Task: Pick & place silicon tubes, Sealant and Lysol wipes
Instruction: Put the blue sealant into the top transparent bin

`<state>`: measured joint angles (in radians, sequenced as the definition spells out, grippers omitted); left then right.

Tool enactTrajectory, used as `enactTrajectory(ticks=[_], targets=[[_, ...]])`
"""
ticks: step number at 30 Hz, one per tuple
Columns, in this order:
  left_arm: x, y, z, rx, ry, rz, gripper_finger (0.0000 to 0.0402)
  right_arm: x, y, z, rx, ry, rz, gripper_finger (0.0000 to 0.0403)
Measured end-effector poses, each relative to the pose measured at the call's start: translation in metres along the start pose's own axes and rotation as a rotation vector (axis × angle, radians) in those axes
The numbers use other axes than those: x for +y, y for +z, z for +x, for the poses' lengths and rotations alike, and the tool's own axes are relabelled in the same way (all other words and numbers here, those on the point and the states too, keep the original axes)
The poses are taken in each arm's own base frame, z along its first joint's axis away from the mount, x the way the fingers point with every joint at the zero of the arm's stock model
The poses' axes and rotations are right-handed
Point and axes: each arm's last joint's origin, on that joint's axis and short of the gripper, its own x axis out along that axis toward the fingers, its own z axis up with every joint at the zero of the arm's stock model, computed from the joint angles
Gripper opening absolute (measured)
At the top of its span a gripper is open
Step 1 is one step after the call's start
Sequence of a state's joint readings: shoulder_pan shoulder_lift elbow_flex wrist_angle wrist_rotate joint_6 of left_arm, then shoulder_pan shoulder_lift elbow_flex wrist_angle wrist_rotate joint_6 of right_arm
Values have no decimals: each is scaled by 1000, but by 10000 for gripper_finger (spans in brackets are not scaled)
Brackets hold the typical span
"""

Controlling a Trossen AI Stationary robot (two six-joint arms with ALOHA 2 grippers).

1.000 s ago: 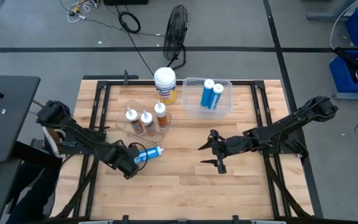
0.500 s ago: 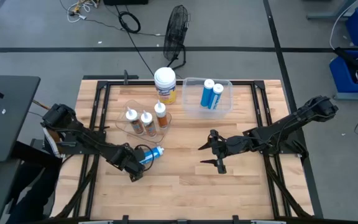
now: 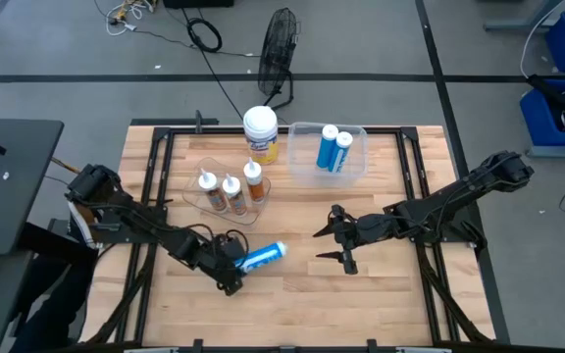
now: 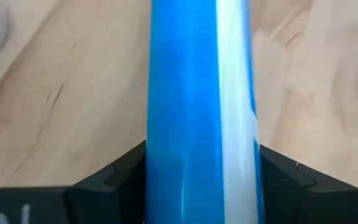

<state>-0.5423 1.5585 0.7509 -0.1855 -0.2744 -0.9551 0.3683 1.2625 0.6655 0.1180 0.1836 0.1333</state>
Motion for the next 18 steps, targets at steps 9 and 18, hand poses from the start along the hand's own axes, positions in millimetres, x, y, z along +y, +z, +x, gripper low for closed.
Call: enactTrajectory(ticks=[9,18], targets=[[-5,5,1,-76,-32,36,216,3,-2,0,39,111,61,260],[-21,17,-2,-209,-179,63,216,7,-3,-1,61,231,91,262]])
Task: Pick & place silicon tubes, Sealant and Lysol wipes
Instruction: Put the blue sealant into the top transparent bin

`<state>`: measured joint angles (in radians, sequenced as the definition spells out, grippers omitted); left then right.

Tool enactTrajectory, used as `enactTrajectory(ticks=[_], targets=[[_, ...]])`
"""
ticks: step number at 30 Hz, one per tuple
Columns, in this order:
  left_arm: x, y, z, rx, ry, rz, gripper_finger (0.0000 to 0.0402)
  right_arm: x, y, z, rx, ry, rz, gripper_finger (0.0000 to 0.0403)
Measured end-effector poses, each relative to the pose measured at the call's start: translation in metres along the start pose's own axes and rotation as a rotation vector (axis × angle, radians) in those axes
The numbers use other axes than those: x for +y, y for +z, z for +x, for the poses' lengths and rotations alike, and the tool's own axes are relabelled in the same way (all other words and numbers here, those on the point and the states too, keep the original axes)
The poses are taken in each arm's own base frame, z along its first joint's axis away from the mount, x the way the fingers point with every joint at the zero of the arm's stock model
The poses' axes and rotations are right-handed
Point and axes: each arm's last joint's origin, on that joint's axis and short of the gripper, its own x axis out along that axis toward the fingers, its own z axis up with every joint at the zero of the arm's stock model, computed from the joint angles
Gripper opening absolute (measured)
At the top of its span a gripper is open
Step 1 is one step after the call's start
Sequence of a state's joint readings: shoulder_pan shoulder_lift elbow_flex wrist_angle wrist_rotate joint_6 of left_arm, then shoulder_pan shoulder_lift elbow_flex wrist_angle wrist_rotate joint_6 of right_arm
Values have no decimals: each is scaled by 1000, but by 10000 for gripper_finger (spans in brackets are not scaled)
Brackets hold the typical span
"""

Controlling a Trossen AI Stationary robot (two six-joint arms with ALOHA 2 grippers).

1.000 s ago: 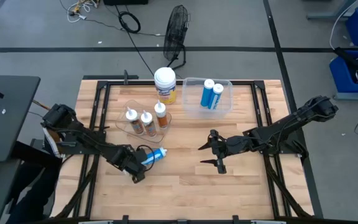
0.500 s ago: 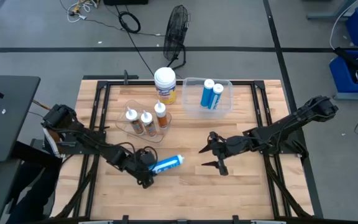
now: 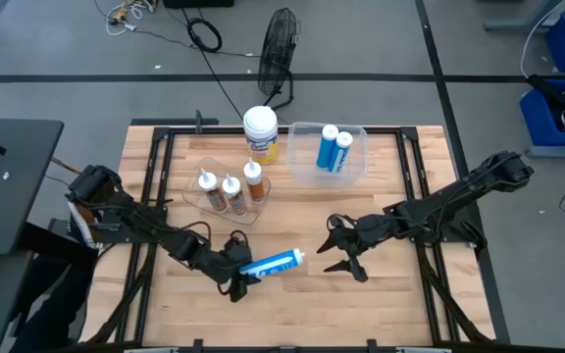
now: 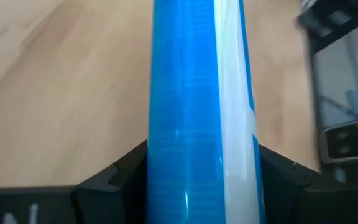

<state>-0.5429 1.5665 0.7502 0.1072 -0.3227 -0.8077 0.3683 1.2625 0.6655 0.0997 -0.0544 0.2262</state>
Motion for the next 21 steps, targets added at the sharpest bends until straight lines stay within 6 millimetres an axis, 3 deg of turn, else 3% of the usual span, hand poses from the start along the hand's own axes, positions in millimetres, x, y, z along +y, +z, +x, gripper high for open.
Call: enactTrajectory(ticks=[6,16,21], targets=[[-6,7,0,-79,-42,35,216,1,4,0,-47,-6,30,288],[-13,17,-2,-187,-105,85,215,0,15,-1,-167,-61,16,392],[-14,20,-3,-219,-114,99,215,1,16,-1,-181,-41,15,391]])
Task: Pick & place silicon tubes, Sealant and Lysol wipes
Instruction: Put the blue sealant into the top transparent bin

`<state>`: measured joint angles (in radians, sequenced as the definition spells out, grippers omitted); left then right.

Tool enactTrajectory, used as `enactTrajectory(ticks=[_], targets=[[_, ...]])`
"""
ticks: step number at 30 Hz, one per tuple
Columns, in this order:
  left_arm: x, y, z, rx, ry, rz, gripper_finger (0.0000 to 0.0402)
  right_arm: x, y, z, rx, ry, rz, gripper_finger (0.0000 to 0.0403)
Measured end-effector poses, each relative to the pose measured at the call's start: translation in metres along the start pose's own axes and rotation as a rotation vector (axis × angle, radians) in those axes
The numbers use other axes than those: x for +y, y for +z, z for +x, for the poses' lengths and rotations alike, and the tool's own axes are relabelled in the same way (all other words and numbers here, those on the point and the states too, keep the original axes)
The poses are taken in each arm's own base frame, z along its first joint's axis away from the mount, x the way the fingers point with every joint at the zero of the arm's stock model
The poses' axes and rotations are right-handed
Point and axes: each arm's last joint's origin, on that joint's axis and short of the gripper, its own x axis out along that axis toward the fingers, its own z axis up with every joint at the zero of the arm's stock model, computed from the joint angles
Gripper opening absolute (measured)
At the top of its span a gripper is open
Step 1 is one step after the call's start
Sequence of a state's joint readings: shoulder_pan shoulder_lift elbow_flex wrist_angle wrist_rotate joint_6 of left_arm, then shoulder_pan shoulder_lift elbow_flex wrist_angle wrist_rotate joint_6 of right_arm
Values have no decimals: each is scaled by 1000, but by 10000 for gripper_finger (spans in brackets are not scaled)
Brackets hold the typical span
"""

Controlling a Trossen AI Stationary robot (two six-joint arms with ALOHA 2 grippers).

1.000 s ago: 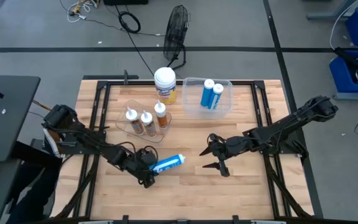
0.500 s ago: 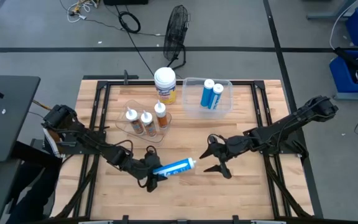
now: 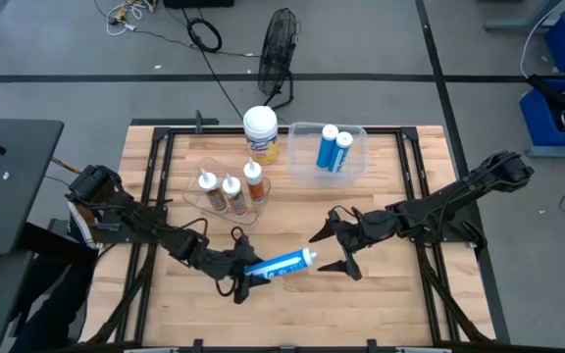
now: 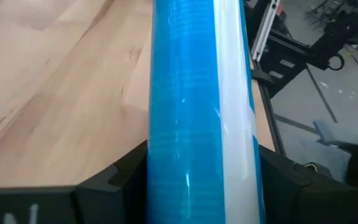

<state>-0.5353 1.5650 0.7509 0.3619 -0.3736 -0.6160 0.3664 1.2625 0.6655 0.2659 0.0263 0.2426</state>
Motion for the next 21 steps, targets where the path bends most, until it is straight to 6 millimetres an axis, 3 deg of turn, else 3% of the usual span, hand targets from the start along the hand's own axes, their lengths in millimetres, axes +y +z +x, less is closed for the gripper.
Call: enactTrajectory(ticks=[14,21], targets=[[3,13,3,-70,-37,7,215,1,8,0,-83,18,15,378],[4,14,4,-73,-33,5,215,-6,15,2,-56,-4,124,378]])
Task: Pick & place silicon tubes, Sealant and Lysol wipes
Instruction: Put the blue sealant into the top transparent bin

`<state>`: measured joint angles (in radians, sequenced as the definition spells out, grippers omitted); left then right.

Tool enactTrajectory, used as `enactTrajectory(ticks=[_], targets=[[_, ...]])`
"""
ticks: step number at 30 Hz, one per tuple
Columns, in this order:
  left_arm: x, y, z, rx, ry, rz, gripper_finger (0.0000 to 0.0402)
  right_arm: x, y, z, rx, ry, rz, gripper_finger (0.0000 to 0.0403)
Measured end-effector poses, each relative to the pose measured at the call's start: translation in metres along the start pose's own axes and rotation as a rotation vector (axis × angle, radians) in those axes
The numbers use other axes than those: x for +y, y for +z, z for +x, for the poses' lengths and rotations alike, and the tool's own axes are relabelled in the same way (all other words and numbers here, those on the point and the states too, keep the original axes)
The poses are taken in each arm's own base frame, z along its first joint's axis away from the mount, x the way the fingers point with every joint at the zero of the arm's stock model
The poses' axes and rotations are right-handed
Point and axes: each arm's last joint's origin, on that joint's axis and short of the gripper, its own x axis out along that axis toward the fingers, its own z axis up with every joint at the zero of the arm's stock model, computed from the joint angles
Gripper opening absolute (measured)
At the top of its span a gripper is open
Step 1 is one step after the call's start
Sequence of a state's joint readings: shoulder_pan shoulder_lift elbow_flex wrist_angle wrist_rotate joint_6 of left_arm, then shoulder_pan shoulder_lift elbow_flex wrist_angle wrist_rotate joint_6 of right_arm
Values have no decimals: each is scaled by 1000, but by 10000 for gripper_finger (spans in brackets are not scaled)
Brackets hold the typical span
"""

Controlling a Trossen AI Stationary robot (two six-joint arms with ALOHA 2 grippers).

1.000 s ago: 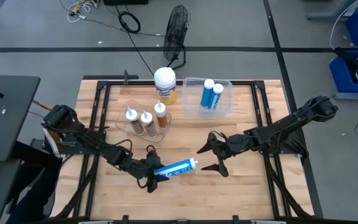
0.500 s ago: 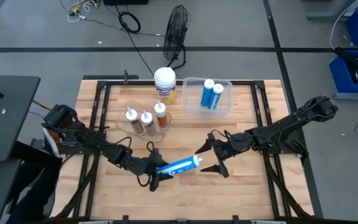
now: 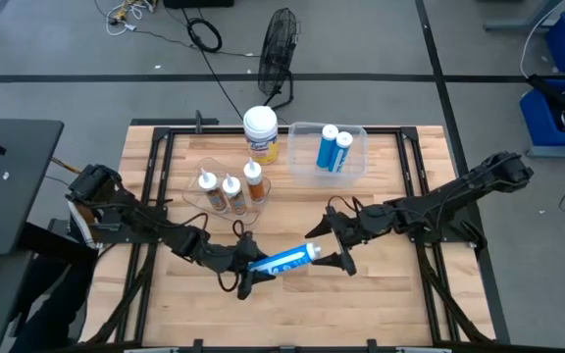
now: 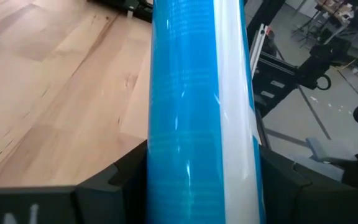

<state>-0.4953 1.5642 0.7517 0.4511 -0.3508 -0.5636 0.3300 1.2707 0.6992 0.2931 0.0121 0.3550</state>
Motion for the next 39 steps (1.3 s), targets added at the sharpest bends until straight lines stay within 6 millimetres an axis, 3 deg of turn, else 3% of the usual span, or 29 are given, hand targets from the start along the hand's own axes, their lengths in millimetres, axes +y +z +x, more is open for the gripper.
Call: enactTrajectory(ticks=[11,15,20,27,39], targets=[[1,0,0,5,4,10,215,-2,7,21,102,-28,30,377],[1,-1,0,8,6,11,215,0,12,25,106,-22,11,359],[1,0,0,3,3,10,218,2,14,25,122,18,8,314],[1,0,0,-4,4,11,215,1,11,25,157,22,11,210],[1,2,1,-28,21,26,231,1,15,18,150,17,9,209]])
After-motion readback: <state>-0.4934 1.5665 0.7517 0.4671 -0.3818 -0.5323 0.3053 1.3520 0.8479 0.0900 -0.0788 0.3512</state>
